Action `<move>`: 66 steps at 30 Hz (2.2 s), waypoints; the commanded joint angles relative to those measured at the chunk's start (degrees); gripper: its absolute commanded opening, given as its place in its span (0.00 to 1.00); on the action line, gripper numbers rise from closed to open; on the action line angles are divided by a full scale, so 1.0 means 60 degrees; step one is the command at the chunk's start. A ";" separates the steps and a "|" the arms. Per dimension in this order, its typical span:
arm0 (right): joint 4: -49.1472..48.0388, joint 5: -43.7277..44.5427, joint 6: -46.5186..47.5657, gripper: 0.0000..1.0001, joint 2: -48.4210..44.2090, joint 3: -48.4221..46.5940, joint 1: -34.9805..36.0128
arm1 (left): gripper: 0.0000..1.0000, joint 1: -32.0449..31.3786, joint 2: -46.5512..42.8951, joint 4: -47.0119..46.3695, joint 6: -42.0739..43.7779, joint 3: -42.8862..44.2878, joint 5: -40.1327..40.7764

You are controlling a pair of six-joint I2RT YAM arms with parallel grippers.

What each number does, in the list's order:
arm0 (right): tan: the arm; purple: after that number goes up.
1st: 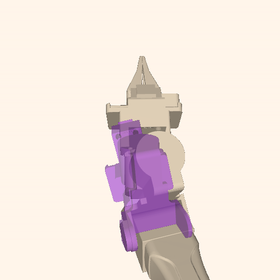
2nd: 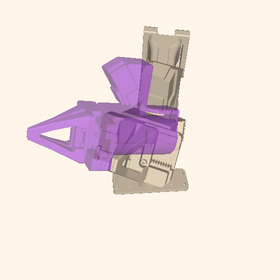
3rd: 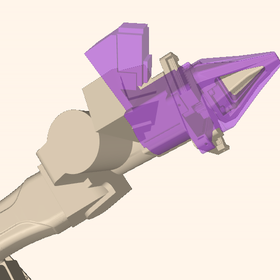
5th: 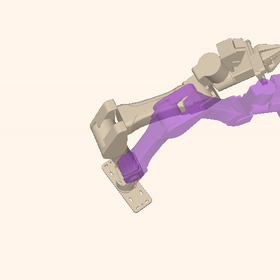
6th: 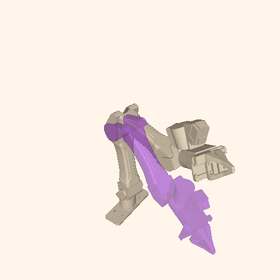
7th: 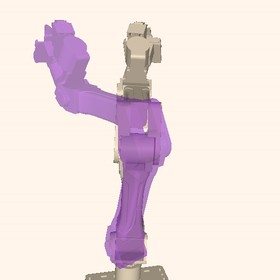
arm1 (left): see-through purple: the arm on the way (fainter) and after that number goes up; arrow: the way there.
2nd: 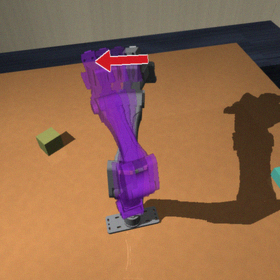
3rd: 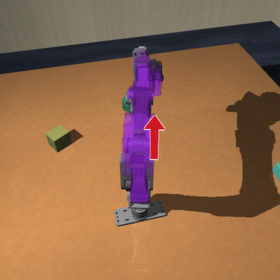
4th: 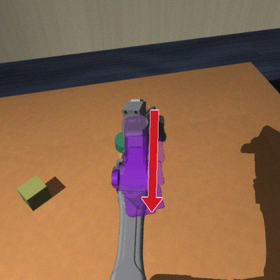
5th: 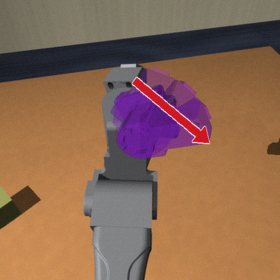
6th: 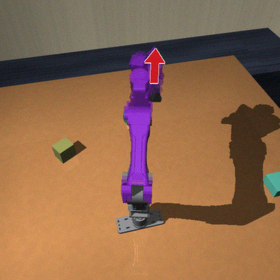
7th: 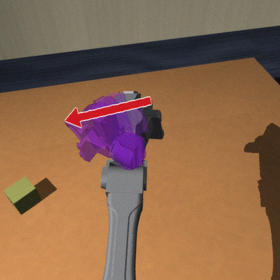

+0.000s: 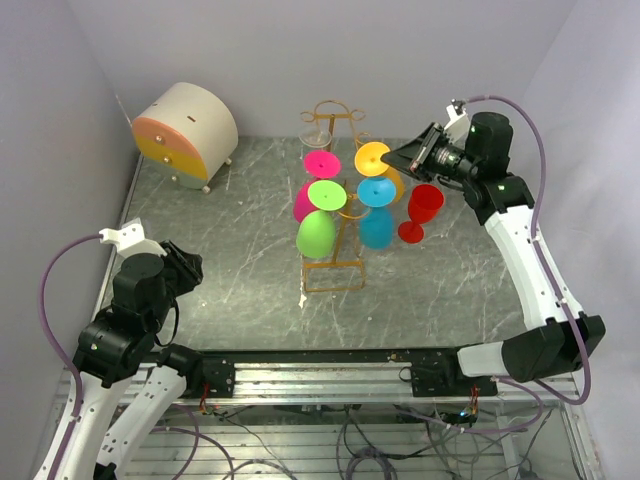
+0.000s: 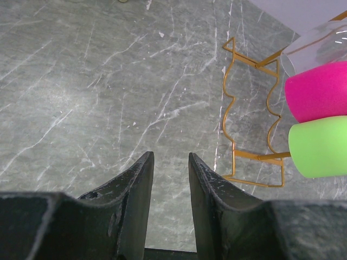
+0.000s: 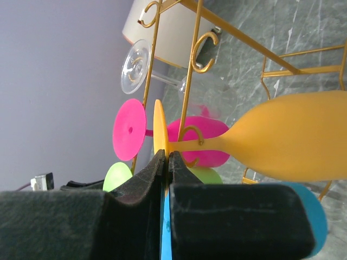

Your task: Take the wine glass off the wine glass rack

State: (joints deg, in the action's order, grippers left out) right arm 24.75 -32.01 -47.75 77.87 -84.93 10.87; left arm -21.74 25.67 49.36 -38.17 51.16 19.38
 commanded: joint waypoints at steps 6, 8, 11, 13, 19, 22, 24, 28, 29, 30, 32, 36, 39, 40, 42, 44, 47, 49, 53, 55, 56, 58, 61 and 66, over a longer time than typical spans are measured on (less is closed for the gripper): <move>-0.1961 -0.0393 -0.1161 0.00 -0.0428 0.1045 -0.0105 | 0.43 -0.0054 0.0028 -0.0015 -0.0068 0.0005 0.0239; -0.2012 -0.0218 -0.1199 0.00 -0.0496 0.1139 -0.0103 | 0.43 -0.0054 0.0016 -0.0036 -0.0068 -0.0013 0.0242; -0.2465 -0.0092 -0.1432 0.00 -0.0629 0.1462 -0.0132 | 0.43 -0.0054 0.0028 -0.0023 -0.0076 0.0001 0.0250; -0.2960 0.0010 -0.1781 0.00 -0.0749 0.1834 -0.0144 | 0.43 -0.0054 0.0019 -0.0020 -0.0083 0.0007 0.0245; -0.3613 0.0376 -0.2186 0.00 -0.0959 0.2355 -0.0145 | 0.43 -0.0054 0.0010 -0.0037 -0.0069 -0.0014 0.0242; -0.3525 0.0636 -0.2175 0.00 -0.1034 0.2372 -0.0153 | 0.43 -0.0054 0.0035 -0.0013 -0.0068 -0.0013 0.0235; -0.3582 0.0769 -0.2238 0.00 -0.1126 0.2455 -0.0148 | 0.43 -0.0054 0.0039 -0.0021 -0.0068 -0.0003 0.0228; -0.3621 0.0837 -0.2370 0.00 -0.1306 0.2652 -0.0153 | 0.43 -0.0054 0.0034 -0.0028 -0.0068 -0.0013 0.0230; -0.3601 0.0830 -0.2375 0.00 -0.1331 0.2655 -0.0148 | 0.43 -0.0047 0.0040 -0.0038 -0.0068 -0.0008 0.0232; -0.3586 0.0793 -0.2389 0.00 -0.1345 0.2666 -0.0154 | 0.43 -0.0054 0.0039 -0.0035 -0.0068 -0.0013 0.0228; -0.3612 0.0717 -0.2404 0.00 -0.1347 0.2718 -0.0146 | 0.43 -0.0054 0.0049 -0.0017 -0.0068 -0.0004 0.0228; -0.3597 0.0765 -0.2406 0.00 -0.1399 0.2811 -0.0150 | 0.43 -0.0054 0.0082 -0.0018 -0.0068 -0.0008 0.0228; -0.3536 0.0826 -0.2413 0.00 -0.1439 0.2826 -0.0152 | 0.43 -0.0054 0.0073 -0.0023 -0.0080 -0.0009 0.0228; -0.3467 0.0856 -0.2399 0.00 -0.1448 0.2819 -0.0154 | 0.43 -0.0054 0.0058 -0.0028 -0.0070 -0.0002 0.0229; -0.3389 0.0872 -0.2378 0.00 -0.1474 0.2817 -0.0156 | 0.43 -0.0054 0.0068 -0.0025 -0.0068 -0.0004 0.0236; -0.3375 0.0938 -0.2369 0.00 -0.1546 0.2876 -0.0146 | 0.43 -0.0054 0.0085 -0.0017 -0.0068 -0.0006 0.0241; -0.3351 0.1172 -0.2354 0.00 -0.1669 0.3017 -0.0146 | 0.43 -0.0047 0.0101 -0.0024 -0.0069 -0.0013 0.0229; -0.3261 0.1374 -0.2322 0.00 -0.1743 0.3062 -0.0148 | 0.43 -0.0054 0.0094 -0.0023 -0.0068 -0.0007 0.0228; -0.3228 0.1686 -0.2399 0.00 -0.1890 0.3171 -0.0170 | 0.43 -0.0054 0.0076 -0.0015 -0.0068 -0.0008 0.0235; -0.3268 0.1808 -0.2449 0.00 -0.1952 0.3217 -0.0183 | 0.43 -0.0054 0.0060 -0.0023 -0.0068 -0.0003 0.0235; -0.3299 0.1873 -0.2464 0.00 -0.1961 0.3240 -0.0177 | 0.43 -0.0054 0.0071 -0.0020 -0.0068 -0.0006 0.0232; -0.3374 0.1958 -0.2481 0.00 -0.1986 0.3261 -0.0198 | 0.43 -0.0054 0.0072 -0.0015 -0.0068 -0.0014 0.0229; -0.3329 0.2202 -0.2241 0.00 -0.2013 0.3088 -0.0221 | 0.43 -0.0054 0.0057 -0.0024 -0.0055 -0.0015 0.0228; -0.2661 0.3409 -0.0999 0.00 -0.2282 0.2269 -0.0228 | 0.43 -0.0053 0.0054 -0.0024 -0.0068 -0.0004 0.0235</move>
State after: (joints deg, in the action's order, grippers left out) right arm 7.31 -18.17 -59.92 67.13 -66.74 9.91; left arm -21.74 25.98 49.43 -38.17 51.16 19.38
